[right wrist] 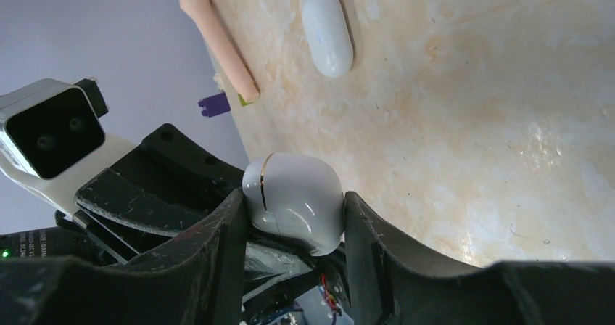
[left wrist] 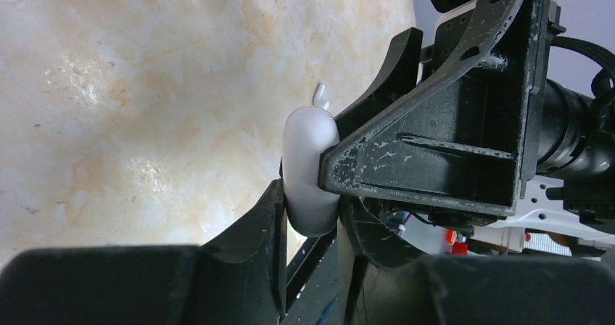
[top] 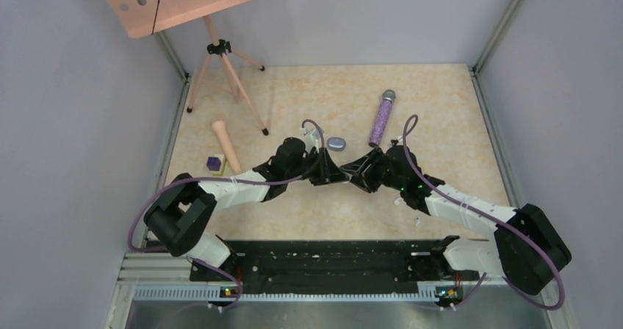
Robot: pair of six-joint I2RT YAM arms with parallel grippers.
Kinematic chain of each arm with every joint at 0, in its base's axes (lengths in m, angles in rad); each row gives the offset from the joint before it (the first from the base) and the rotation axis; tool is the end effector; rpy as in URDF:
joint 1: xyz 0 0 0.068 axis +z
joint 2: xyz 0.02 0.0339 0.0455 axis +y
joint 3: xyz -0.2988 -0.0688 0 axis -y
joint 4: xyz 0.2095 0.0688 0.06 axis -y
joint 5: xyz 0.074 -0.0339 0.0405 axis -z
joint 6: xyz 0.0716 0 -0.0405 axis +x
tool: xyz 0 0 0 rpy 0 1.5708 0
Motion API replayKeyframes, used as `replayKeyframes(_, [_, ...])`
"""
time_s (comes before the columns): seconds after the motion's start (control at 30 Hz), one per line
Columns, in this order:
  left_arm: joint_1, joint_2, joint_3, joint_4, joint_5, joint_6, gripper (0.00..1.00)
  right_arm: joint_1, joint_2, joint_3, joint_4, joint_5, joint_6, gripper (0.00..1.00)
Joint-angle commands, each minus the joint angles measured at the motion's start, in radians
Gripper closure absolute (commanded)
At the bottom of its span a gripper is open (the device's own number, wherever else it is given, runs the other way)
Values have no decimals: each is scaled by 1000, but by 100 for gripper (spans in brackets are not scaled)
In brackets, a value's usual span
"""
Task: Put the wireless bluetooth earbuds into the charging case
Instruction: Pick up the charging case.
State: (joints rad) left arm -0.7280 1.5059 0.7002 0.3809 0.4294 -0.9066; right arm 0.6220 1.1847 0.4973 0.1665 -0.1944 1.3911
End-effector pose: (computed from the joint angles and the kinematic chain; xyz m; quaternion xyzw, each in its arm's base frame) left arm 0.2159 -0.2323 0.2448 0.0418 0.8280 -0.5088 0.2319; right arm 0.1810 0.1468 0.2320 0.2780 0.8166 0.4664 0.1958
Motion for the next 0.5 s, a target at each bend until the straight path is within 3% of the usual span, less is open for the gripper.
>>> replayKeyframes(0.0, [6,14,42,48,-9,-12,88,21,-18,5,35,-23,-11,69])
replayKeyframes(0.07, [6,10,43,45,11,-3,100,22,-26,-1,38,-20,-31,51])
replayKeyframes(0.2, [10,0,72,-42,74,89,100,6,-95,21,-36,6,-106,21])
replayKeyframes(0.3, [20,-23,66,-75,155,170,100,-68,-190,11,-112,8,-161,20])
replayKeyframes(0.47, [38,-50,61,12,353,190,100,-168,-300,-106,86,-159,-251,22])
